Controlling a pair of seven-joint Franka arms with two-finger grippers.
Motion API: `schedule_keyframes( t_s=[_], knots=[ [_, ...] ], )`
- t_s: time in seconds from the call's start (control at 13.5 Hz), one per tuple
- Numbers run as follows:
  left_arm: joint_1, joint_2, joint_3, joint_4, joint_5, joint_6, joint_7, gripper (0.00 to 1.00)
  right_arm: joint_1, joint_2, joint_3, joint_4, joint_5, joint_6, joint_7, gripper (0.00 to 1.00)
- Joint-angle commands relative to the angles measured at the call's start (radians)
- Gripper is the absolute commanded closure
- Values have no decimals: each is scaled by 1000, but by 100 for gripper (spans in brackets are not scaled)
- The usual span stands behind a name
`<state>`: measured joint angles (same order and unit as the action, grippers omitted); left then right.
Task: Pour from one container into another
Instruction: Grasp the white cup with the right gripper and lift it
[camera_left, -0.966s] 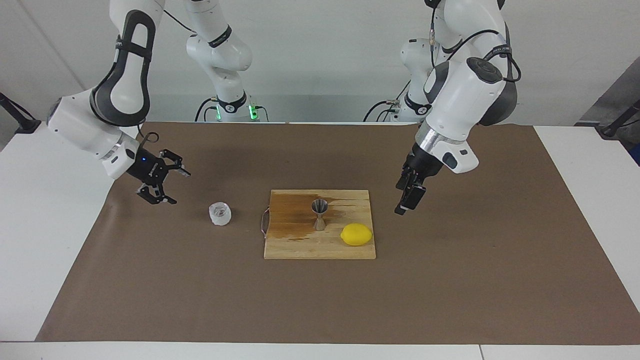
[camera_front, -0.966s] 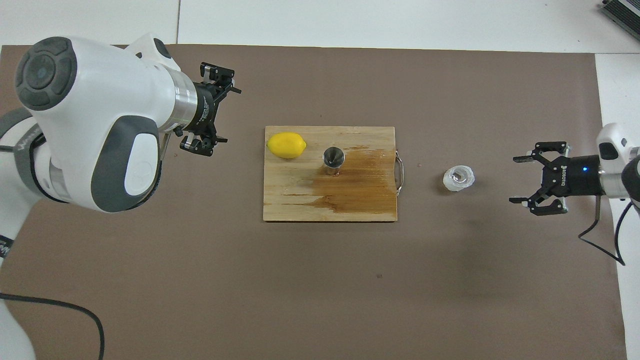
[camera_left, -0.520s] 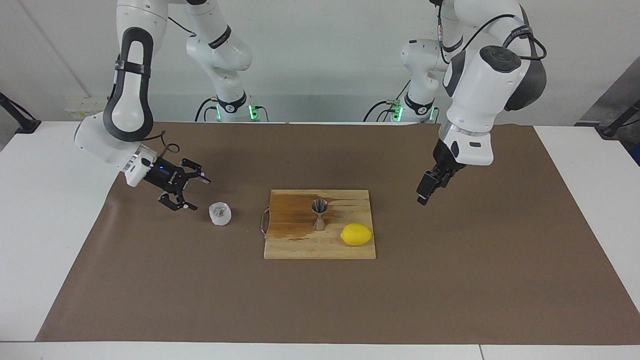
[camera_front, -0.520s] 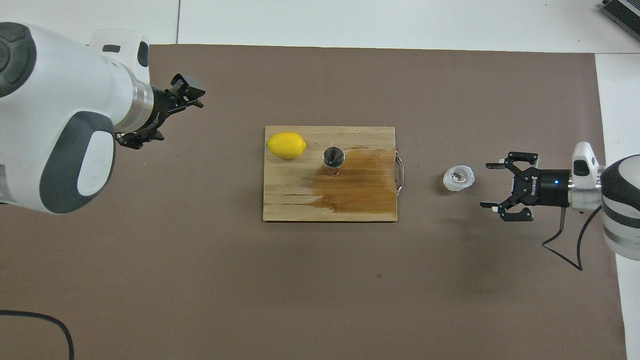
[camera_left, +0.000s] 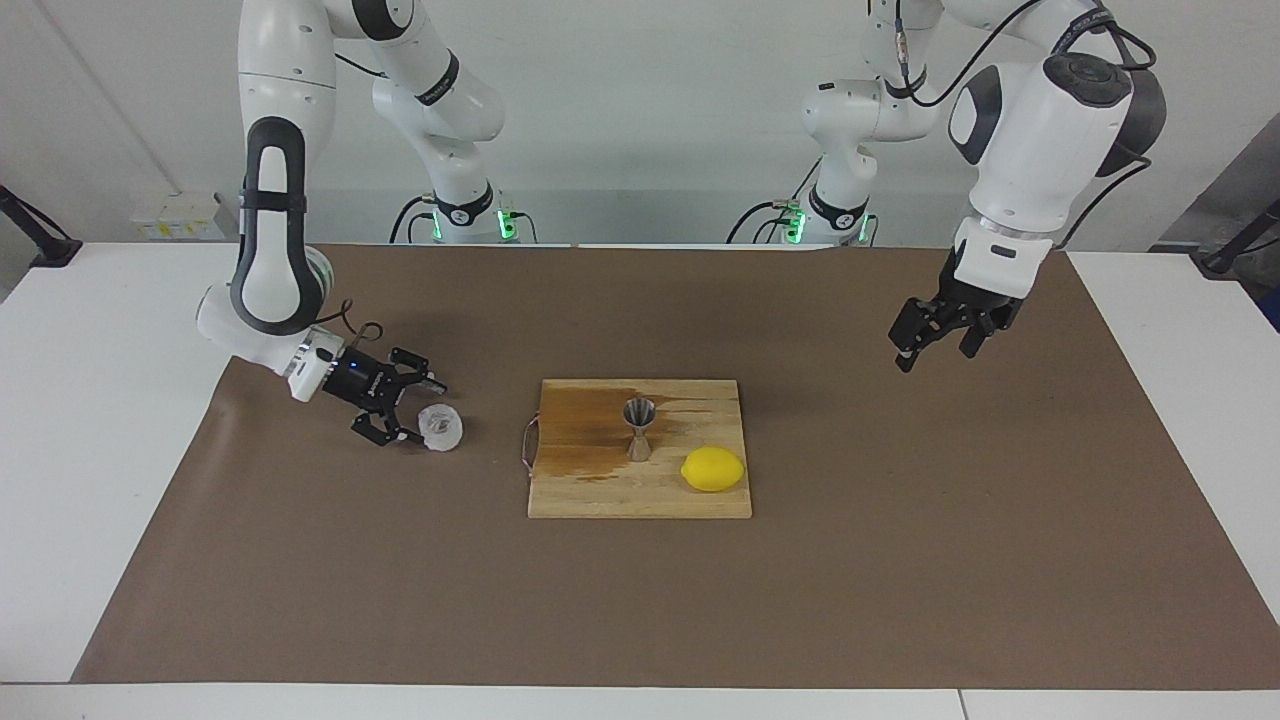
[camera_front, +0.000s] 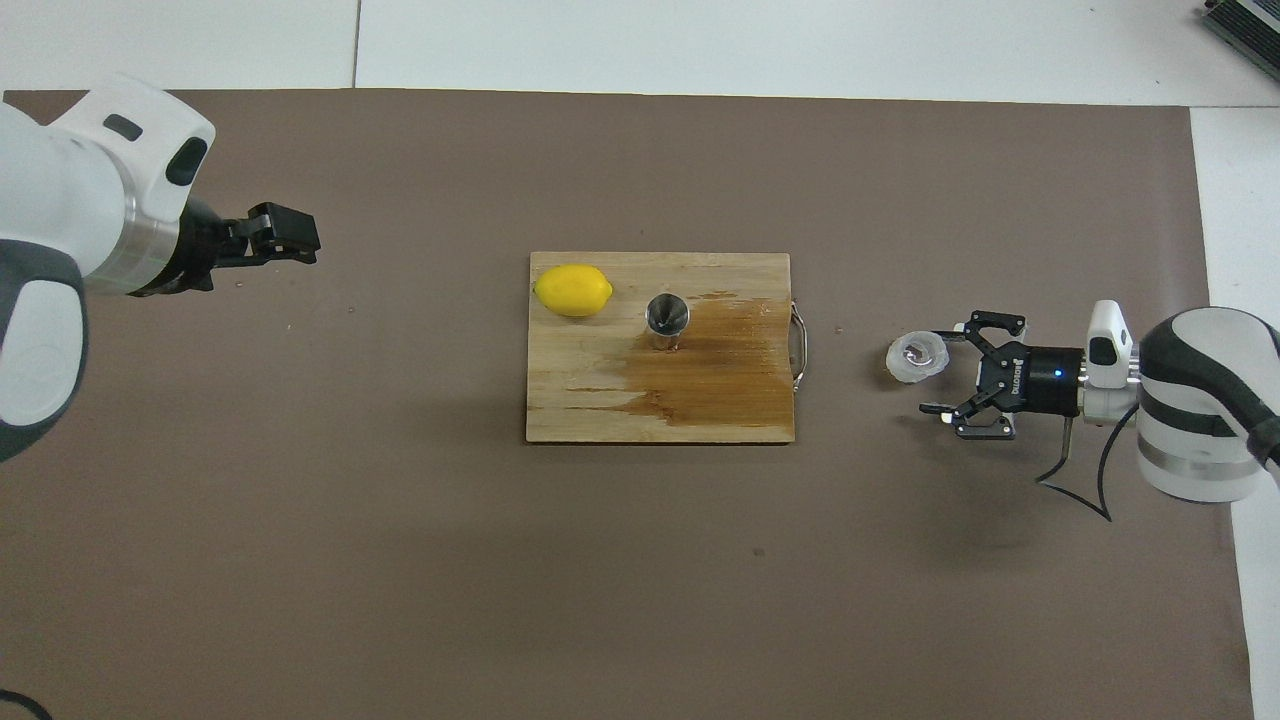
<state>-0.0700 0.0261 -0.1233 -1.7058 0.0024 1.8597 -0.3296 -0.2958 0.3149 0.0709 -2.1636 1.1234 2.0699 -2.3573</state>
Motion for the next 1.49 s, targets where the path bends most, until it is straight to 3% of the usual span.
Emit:
schedule_keyframes(
  t_s=[0.0, 0.22, 0.3, 0.45, 0.52, 0.74, 1.04, 1.41],
  knots=[
    [21, -96, -7, -60, 18, -79, 76, 0, 20, 42, 7, 16, 87, 19, -80, 0],
    [59, -121, -9, -55, 18, -105, 164, 0, 30, 44, 6, 16, 96, 30, -88, 4],
    [71, -115, -7, -45, 18, -99, 211, 0, 30, 44, 6, 16, 96, 33, -86, 30],
    [94, -97, -7, 1, 16, -106, 274, 0, 32, 44, 6, 24, 92, 41, -86, 73],
    [96, -86, -7, 21, 16, -114, 274, 0, 33, 42, 7, 31, 88, 42, -83, 86],
    [98, -72, -6, 43, 19, -129, 279, 0, 76, 33, 7, 67, 81, 68, -18, 91],
    [118, -90, -6, -9, 16, -116, 317, 0, 180, -23, 7, 93, 70, 163, 180, 92],
    [105, -100, -7, -20, 16, -131, 304, 0, 328, -83, 7, 181, -138, 230, 548, 92]
  ],
)
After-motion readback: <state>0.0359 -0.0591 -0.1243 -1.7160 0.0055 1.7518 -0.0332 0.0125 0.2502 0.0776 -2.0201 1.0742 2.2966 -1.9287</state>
